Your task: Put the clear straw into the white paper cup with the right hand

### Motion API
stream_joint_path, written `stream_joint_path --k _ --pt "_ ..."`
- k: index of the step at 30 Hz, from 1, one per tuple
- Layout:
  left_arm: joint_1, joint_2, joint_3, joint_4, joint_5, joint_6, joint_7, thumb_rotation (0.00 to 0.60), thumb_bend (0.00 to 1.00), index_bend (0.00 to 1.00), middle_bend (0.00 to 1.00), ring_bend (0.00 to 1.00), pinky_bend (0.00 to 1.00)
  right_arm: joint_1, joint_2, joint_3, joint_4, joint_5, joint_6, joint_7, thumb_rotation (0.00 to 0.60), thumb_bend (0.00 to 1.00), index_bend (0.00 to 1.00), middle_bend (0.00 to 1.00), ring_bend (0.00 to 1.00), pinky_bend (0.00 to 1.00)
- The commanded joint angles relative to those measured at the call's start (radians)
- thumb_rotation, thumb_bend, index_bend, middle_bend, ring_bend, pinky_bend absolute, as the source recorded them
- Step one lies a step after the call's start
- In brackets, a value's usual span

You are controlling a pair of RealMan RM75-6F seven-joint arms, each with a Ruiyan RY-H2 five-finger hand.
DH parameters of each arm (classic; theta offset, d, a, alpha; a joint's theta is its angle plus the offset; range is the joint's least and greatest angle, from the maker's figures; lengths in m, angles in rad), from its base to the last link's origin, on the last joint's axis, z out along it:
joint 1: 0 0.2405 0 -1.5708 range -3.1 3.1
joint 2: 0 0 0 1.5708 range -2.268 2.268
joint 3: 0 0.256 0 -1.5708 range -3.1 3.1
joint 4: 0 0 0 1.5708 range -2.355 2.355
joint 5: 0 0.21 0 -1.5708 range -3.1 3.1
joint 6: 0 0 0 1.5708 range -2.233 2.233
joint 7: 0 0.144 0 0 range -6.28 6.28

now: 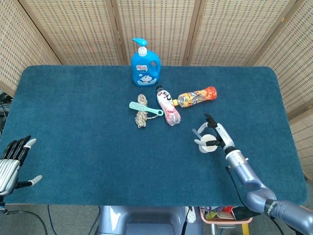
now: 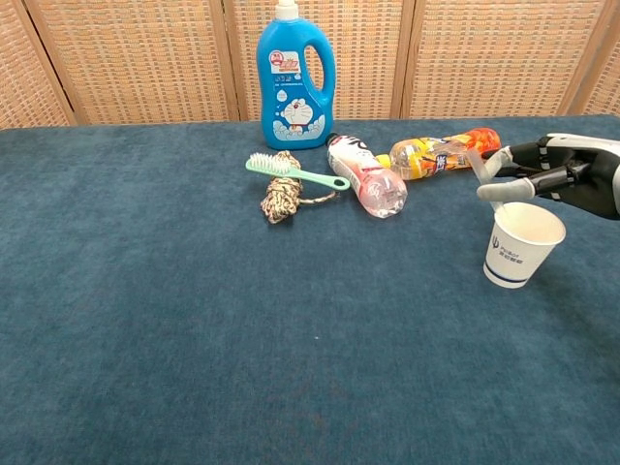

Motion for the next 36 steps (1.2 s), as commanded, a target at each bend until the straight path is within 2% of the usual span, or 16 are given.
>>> stream_joint_path --k 1,6,11,14,16,18,22,28,36 --pt "0.0 0.0 0.0 0.001 0.001 0.0 -0.001 0.6 0.13 0.0 0.0 0.0 0.0 0.001 0.002 -0.01 0.007 -0.023 0.007 0.027 0.6 0.18 0.48 0.0 0.0 0.0" --pt "0.0 0.001 0.001 0.001 0.002 0.002 -0.003 0.6 0.13 0.0 0.0 0.0 0.0 -0.002 0.017 -0.024 0.001 -0.065 0.027 0.078 0.6 0.18 0.38 0.0 0.0 0.0" --pt "0.0 0.003 0.001 0.001 0.005 0.003 -0.008 0.6 0.13 0.0 0.0 0.0 0.0 -0.021 0.072 -0.05 -0.035 -0.157 0.112 0.069 0.6 0.18 0.12 0.0 0.0 0.0" --pt "0.001 0.003 0.002 0.002 0.007 0.006 -0.008 0.6 0.13 0.0 0.0 0.0 0.0 -0.036 0.114 -0.076 -0.058 -0.215 0.169 0.012 0.6 0.15 0.01 0.0 0.0 0.0" --pt "0.003 0.003 0.003 0.003 0.012 0.011 -0.008 0.6 0.13 0.0 0.0 0.0 0.0 -0.058 0.173 -0.107 -0.093 -0.283 0.238 -0.07 0.6 0.11 0.0 0.0 0.0 0.0" --pt "0.008 0.003 0.005 0.004 0.021 0.024 -0.007 0.6 0.13 0.0 0.0 0.0 0.0 -0.118 0.246 -0.156 -0.128 -0.385 0.37 -0.253 0.6 0.09 0.0 0.0 0.0 0.0" --pt "0.016 0.001 0.01 0.008 0.033 0.04 -0.008 0.6 0.13 0.0 0.0 0.0 0.0 -0.201 0.294 -0.206 -0.178 -0.432 0.502 -0.445 0.6 0.08 0.0 0.0 0.0 0.0" --pt "0.026 -0.002 0.014 0.011 0.051 0.062 -0.005 0.6 0.13 0.0 0.0 0.0 0.0 -0.32 0.308 -0.248 -0.186 -0.434 0.668 -0.666 0.6 0.08 0.0 0.0 0.0 0.0" --pt "0.042 -0.013 0.018 0.016 0.073 0.098 0.022 0.6 0.13 0.0 0.0 0.0 0.0 -0.422 0.288 -0.255 -0.223 -0.383 0.801 -0.869 0.6 0.08 0.0 0.0 0.0 0.0"
